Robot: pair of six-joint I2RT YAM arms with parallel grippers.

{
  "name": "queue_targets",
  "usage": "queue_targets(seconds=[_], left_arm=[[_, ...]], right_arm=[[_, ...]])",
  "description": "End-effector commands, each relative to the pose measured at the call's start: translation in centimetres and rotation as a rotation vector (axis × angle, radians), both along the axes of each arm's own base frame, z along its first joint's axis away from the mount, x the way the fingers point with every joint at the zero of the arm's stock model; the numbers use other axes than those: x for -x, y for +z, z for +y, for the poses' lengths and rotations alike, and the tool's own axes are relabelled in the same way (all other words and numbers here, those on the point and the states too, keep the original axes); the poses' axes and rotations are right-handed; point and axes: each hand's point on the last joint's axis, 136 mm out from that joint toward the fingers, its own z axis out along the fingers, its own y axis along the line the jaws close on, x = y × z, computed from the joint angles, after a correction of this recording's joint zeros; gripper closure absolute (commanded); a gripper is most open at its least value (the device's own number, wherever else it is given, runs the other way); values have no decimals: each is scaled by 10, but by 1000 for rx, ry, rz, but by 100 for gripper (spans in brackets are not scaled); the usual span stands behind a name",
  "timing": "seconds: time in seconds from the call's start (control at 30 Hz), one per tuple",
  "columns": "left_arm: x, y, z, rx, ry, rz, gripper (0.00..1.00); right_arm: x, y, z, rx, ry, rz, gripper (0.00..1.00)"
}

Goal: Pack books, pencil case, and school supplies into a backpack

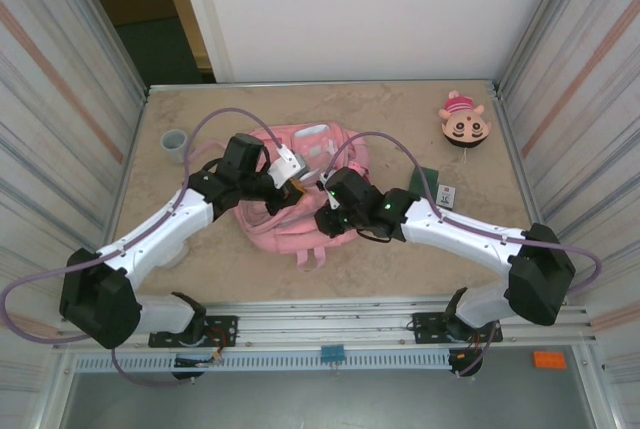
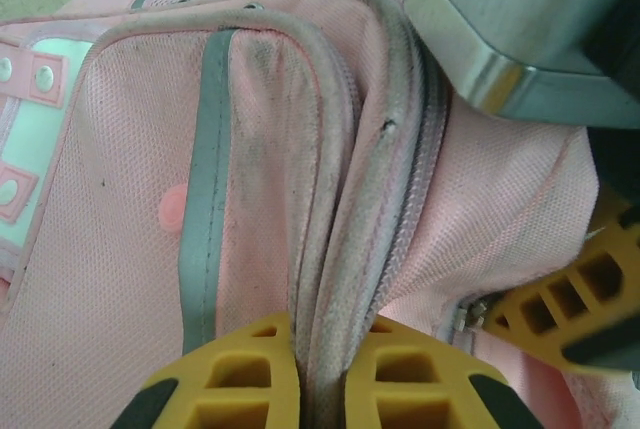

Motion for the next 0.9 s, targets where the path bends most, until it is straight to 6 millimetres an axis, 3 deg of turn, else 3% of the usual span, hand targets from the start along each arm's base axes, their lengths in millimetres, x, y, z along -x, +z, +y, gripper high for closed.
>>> queue_targets(seconds=[0.0,0.07,0.27,0.37,0.53,0.7,0.8,0.87], left_arm=[[-5,50,-6,127,-4,-112,98],[-5,44,-4,107,-2,-115,93],[20,22,4,37,-90,-115,44],[49,19,5,14,-226,-185,37],[76,-4,1,-136,-383,-328,37],[56,-26,-8,-235,-351,-346,44],[43,-37,-9,-280,-329,-335,56],[36,-43,-6,-315,-295,-323,76]], right_arm=[[1,3,-1,14,18,1,90],[2,9,-1,-4,16,4,100],[9,30,5,-162,44,92,100],[13,39,6,-245,62,158,100],[21,50,9,-323,103,224,100],[28,57,12,-358,140,250,100],[30,58,12,-368,148,263,100],[32,59,11,-376,154,275,100]])
